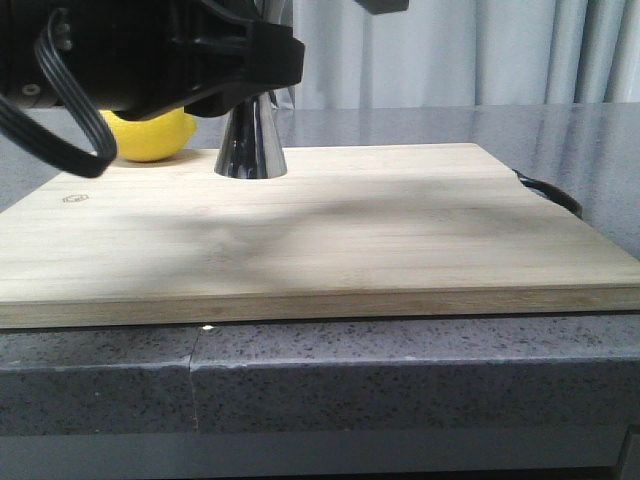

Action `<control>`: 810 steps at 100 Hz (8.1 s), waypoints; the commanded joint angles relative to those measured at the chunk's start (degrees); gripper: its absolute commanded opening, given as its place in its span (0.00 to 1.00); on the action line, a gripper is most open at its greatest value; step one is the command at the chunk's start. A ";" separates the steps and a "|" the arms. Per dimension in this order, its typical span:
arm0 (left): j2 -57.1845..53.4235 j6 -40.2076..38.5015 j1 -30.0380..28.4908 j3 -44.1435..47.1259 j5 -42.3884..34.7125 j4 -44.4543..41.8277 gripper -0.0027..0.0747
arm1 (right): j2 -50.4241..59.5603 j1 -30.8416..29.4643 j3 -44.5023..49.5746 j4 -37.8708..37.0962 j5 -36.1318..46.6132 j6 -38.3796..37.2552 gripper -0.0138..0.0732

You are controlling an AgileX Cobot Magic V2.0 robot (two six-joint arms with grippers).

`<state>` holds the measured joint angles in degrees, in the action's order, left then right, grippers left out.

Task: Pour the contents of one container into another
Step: 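Tilt the beaker with the right gripper, pouring liquid into the jigger, then tilt the beaker upright and lower it with the right gripper, then set the beaker on the board, open and raise the right gripper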

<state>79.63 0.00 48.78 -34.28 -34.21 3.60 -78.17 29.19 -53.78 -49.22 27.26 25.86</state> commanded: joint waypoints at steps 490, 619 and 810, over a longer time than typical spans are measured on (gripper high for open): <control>-1.54 -0.43 0.51 -1.72 -6.87 -0.28 0.25 | -7.98 -4.92 17.45 58.95 20.57 -12.12 0.43; -1.54 -0.43 0.51 -1.72 -6.87 -0.39 0.25 | -20.01 -4.92 15.60 55.28 31.27 -14.97 0.44; -1.54 2.09 -10.00 -1.72 -8.28 -3.60 0.25 | 11.49 -4.92 10.46 53.25 23.85 -13.06 0.69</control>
<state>79.63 1.99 40.09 -34.28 -36.77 0.94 -68.31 24.69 -41.28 4.89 47.70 12.38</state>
